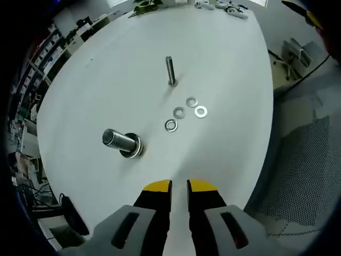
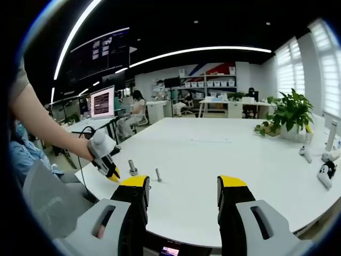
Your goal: Place the washer onto the threaded stud by aligning its center hole with the stud, sliding it down to the base, and recovering from edge contact or off-axis alignment until the washer reaches the visible bottom stop.
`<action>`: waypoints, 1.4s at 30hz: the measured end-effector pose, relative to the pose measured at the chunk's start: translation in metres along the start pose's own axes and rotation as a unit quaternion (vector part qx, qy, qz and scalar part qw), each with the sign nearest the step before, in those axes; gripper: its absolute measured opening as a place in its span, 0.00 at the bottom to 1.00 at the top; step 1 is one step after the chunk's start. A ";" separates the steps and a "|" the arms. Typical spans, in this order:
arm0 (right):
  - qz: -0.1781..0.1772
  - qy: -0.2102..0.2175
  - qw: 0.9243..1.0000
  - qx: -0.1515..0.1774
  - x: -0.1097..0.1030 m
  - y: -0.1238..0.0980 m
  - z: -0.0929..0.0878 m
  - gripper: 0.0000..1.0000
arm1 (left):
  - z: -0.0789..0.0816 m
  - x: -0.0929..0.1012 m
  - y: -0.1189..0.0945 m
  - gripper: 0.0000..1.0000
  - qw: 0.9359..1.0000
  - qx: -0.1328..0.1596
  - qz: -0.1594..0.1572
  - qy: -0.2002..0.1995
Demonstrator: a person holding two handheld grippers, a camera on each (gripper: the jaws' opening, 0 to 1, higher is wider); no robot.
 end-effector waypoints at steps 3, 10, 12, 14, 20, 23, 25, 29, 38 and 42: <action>0.001 -0.001 1.000 0.000 0.000 0.000 0.000 0.54 | 0.002 0.003 0.001 0.09 1.000 0.003 -0.003 -0.002; 0.001 0.000 1.000 0.000 0.000 0.000 0.000 0.54 | 0.018 0.000 0.001 0.10 1.000 0.014 -0.002 -0.002; 0.000 0.000 1.000 0.001 0.000 0.000 0.000 0.54 | 0.021 0.000 0.002 0.10 1.000 0.011 -0.002 0.001; -0.001 0.001 1.000 0.002 0.001 0.000 0.000 0.54 | 0.022 -0.002 0.003 0.10 1.000 0.010 -0.002 0.001; -0.001 0.002 1.000 0.001 0.001 0.000 0.000 0.54 | 0.030 -0.004 0.004 0.10 1.000 0.012 -0.003 0.002; 0.000 0.002 1.000 0.001 0.001 0.000 0.000 0.54 | 0.039 -0.004 0.005 0.11 1.000 0.018 -0.004 0.000; -0.001 0.003 1.000 -0.001 0.001 0.000 -0.001 0.54 | 0.043 -0.005 0.008 0.11 1.000 0.020 -0.005 0.003; -0.003 0.004 1.000 -0.005 0.002 0.000 -0.002 0.54 | 0.050 -0.004 0.015 0.11 0.999 0.007 0.000 0.036; -0.007 0.004 1.000 -0.011 0.004 0.000 -0.005 0.54 | 0.062 -0.003 0.026 0.11 0.999 0.001 -0.010 0.039; -0.009 0.005 1.000 -0.012 0.005 0.000 -0.005 0.54 | 0.065 -0.005 0.031 0.10 0.999 -0.006 -0.008 0.046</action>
Point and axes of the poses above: the point that each gripper's makers call its tool centre point, and the gripper's own axes: y roughly forward along the fingers, x roughly to its right, z roughly out of its top, the point moved 4 cm from there along -y, roughly backward along the fingers, and after that the axes turned 1 degree about x, right-handed, at the moved point
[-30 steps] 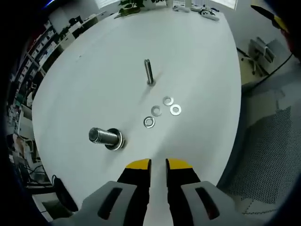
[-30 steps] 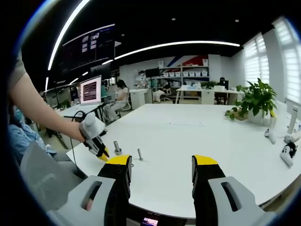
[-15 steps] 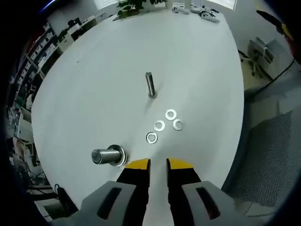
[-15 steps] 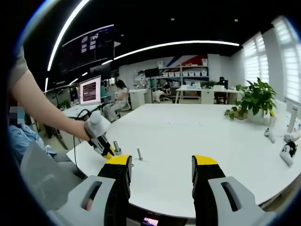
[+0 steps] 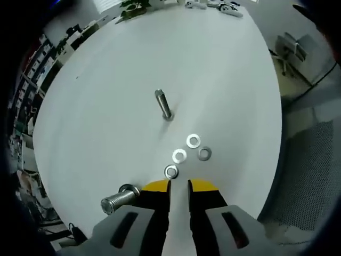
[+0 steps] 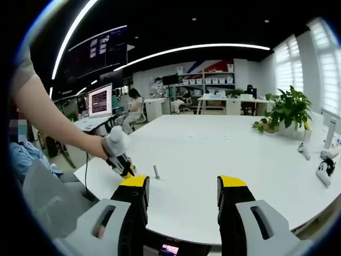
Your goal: Place the washer onto the threaded stud by aligning its center hole with the stud, sliding it down to the base, and recovering from edge contact or off-axis alignment until the washer reaches the visible bottom stop.
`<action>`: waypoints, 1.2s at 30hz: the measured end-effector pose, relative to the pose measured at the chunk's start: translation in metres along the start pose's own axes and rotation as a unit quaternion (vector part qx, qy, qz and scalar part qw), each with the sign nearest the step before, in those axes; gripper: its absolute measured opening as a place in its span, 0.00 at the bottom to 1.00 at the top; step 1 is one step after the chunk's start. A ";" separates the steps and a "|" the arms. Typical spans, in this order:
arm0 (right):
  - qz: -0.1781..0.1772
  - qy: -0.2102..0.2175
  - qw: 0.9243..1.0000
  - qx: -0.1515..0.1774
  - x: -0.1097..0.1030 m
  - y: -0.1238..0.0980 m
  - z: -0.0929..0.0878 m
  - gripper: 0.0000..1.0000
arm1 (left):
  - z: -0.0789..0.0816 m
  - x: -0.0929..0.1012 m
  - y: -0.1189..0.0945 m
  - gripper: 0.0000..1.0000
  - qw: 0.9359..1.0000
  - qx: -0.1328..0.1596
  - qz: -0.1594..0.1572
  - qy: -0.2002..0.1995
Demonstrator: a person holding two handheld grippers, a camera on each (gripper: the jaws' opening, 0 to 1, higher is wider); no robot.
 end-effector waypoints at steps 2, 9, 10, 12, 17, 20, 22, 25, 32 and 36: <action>-0.001 0.002 1.000 0.000 0.001 0.000 0.000 0.54 | 0.002 0.001 0.002 0.10 1.000 0.000 -0.003 0.001; -0.003 0.004 1.000 -0.002 0.001 0.000 -0.001 0.53 | 0.004 0.001 0.008 0.08 1.000 -0.016 -0.005 0.024; -0.004 0.004 1.000 -0.002 0.002 0.000 -0.001 0.53 | 0.004 0.001 0.008 0.08 1.000 -0.016 -0.004 0.026; -0.005 0.005 1.000 -0.002 0.002 0.000 -0.001 0.53 | 0.005 -0.001 0.010 0.07 0.999 -0.017 -0.004 0.027; -0.006 0.006 1.000 -0.005 0.003 0.000 -0.002 0.53 | -0.001 -0.002 0.015 0.08 0.999 -0.032 -0.011 0.031; -0.006 0.007 1.000 -0.005 0.003 0.000 -0.002 0.53 | 0.000 0.000 0.014 0.04 0.998 -0.032 -0.020 0.040; -0.007 0.009 1.000 -0.005 0.004 0.000 -0.002 0.53 | 0.000 0.001 0.014 0.03 0.998 -0.033 -0.022 0.041; -0.007 0.011 1.000 -0.007 0.004 0.000 -0.003 0.53 | 0.000 0.001 0.014 0.01 0.999 -0.037 -0.025 0.022; -0.003 0.005 1.000 -0.011 0.002 0.001 -0.004 0.53 | 0.002 0.005 0.016 0.01 0.997 -0.057 -0.016 0.043; 0.000 0.004 1.000 -0.013 0.001 0.002 -0.004 0.53 | 0.002 0.005 0.015 0.01 0.997 -0.066 -0.012 0.036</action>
Point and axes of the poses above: the point that each gripper's makers call its tool centre point, and the gripper's own axes: y roughly forward along the fingers, x roughly to its right, z roughly out of its top, the point moved 4 cm from there along -y, roughly backward along the fingers, and after that the axes turned 1 degree about x, right-handed, at the moved point
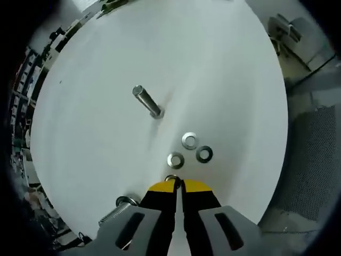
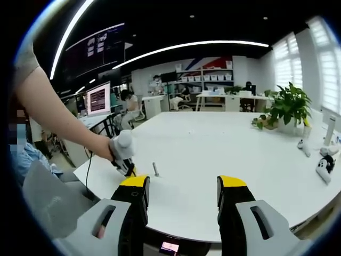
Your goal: Place the washer onto the threaded stud by aligning its center hole with the stud, sliding it down to the base, and recovering from edge contact or off-axis alignment until the washer reaches the visible bottom stop.
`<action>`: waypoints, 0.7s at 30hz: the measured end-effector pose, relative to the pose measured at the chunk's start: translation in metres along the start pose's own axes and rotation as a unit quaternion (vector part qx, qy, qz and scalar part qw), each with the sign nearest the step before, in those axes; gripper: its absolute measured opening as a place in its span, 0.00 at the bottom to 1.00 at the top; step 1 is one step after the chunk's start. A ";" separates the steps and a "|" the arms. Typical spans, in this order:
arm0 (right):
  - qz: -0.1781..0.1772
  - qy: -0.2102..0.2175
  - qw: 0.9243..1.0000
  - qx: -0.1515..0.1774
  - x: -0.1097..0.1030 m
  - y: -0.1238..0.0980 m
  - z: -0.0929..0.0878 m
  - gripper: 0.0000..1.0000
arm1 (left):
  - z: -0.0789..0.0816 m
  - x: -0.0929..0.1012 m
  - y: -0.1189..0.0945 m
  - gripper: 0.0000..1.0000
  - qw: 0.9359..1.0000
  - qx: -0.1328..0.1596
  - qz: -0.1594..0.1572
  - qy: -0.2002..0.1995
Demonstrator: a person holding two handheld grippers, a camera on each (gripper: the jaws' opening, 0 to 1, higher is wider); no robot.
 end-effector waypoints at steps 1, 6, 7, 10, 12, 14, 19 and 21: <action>0.001 -0.002 1.000 0.000 -0.001 0.000 0.000 0.53 | 0.000 0.000 0.000 0.00 1.000 0.000 0.001 -0.006; 0.001 -0.010 1.000 0.000 -0.001 0.000 0.001 0.55 | -0.003 0.004 0.000 0.00 0.999 0.026 0.040 0.012; 0.001 -0.007 1.000 -0.001 -0.002 0.000 0.000 0.55 | -0.003 0.004 0.000 0.00 0.999 0.030 0.044 0.008; 0.006 -0.008 1.000 -0.003 -0.003 0.001 0.000 0.55 | -0.004 0.003 0.000 0.00 0.998 0.041 0.049 -0.020; 0.008 -0.013 1.000 -0.004 -0.004 0.002 0.000 0.55 | -0.004 0.003 0.000 0.00 0.998 0.040 0.050 -0.023; 0.007 -0.019 1.000 -0.003 -0.005 0.001 0.000 0.55 | -0.004 0.002 0.000 0.00 0.998 0.039 0.052 -0.018; 0.005 -0.012 1.000 -0.003 -0.002 0.001 0.000 0.55 | -0.006 0.007 -0.001 0.00 0.997 0.044 0.057 -0.004; 0.005 -0.011 1.000 -0.002 -0.002 0.001 0.000 0.55 | -0.008 0.008 -0.002 0.00 0.998 0.042 0.048 -0.012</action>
Point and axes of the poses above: the point that each gripper's makers call its tool centre point, and the gripper's own axes: y roughly forward along the fingers, x roughly to its right, z roughly out of its top, the point moved 4 cm from there along -y, roughly backward along the fingers, and after that the axes turned 1 degree about x, right-handed, at the moved point
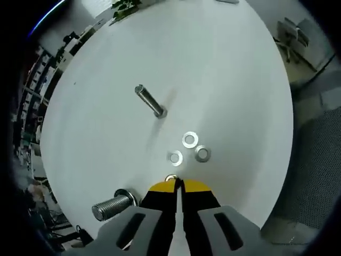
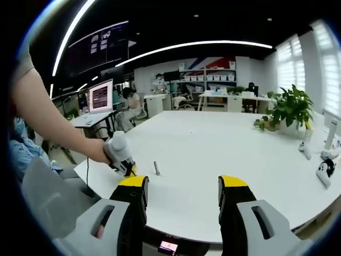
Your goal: Place the washer onto the threaded stud by aligning its center hole with the stud, sliding it down to the base, and recovering from edge contact or off-axis alignment until the washer reaches the visible bottom stop.
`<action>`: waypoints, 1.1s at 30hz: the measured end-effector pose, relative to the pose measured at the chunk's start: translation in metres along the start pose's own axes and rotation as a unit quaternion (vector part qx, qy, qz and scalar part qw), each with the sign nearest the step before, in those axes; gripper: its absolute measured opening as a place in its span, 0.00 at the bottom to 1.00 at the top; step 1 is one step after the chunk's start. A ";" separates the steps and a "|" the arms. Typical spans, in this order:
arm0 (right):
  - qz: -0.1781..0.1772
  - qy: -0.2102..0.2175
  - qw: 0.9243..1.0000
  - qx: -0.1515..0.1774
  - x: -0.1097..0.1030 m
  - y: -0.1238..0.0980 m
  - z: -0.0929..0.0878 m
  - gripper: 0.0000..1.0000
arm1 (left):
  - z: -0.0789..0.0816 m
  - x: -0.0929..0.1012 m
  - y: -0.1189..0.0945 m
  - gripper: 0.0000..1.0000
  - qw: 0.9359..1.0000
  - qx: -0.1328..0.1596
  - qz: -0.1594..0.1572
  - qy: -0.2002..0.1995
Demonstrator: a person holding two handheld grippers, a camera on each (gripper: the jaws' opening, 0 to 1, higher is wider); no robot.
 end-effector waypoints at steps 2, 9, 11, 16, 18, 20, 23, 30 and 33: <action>-0.001 -0.002 1.000 0.000 0.000 0.000 0.000 0.55 | -0.002 0.001 -0.001 0.00 1.000 0.001 -0.011 -0.006; -0.001 0.001 1.000 0.000 0.001 0.000 0.000 0.55 | -0.005 0.001 -0.009 0.00 1.000 0.018 0.000 0.001; 0.000 -0.001 1.000 0.001 0.000 0.000 0.001 0.55 | -0.002 -0.003 -0.013 0.00 1.000 0.024 0.002 0.000; 0.005 -0.012 1.000 0.001 -0.003 0.001 0.002 0.55 | 0.019 -0.019 -0.028 0.00 0.999 0.046 0.013 0.015; 0.004 -0.007 1.000 0.002 -0.002 0.000 0.002 0.55 | 0.027 -0.023 -0.033 0.00 0.998 0.055 0.015 0.015; 0.004 -0.004 1.000 0.000 -0.002 0.000 0.001 0.55 | 0.035 -0.024 -0.038 0.00 0.998 0.061 0.017 0.017; 0.005 -0.005 1.000 0.001 -0.002 0.001 0.001 0.55 | 0.044 -0.025 -0.040 0.00 0.997 0.069 0.018 0.022; 0.004 -0.002 1.000 0.000 -0.001 0.000 0.001 0.55 | 0.061 -0.028 -0.047 0.00 0.995 0.086 0.020 0.039; 0.007 -0.001 1.000 -0.001 -0.002 0.001 0.000 0.54 | 0.069 -0.029 -0.051 0.00 0.995 0.099 0.009 0.022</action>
Point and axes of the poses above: the point that each gripper's makers call its tool centre point, and the gripper's own axes: y roughly forward along the fingers, x roughly to its right, z roughly out of its top, the point moved 4 cm from there along -y, roughly backward along the fingers, and after that the axes turned 1 degree about x, right-handed, at the moved point
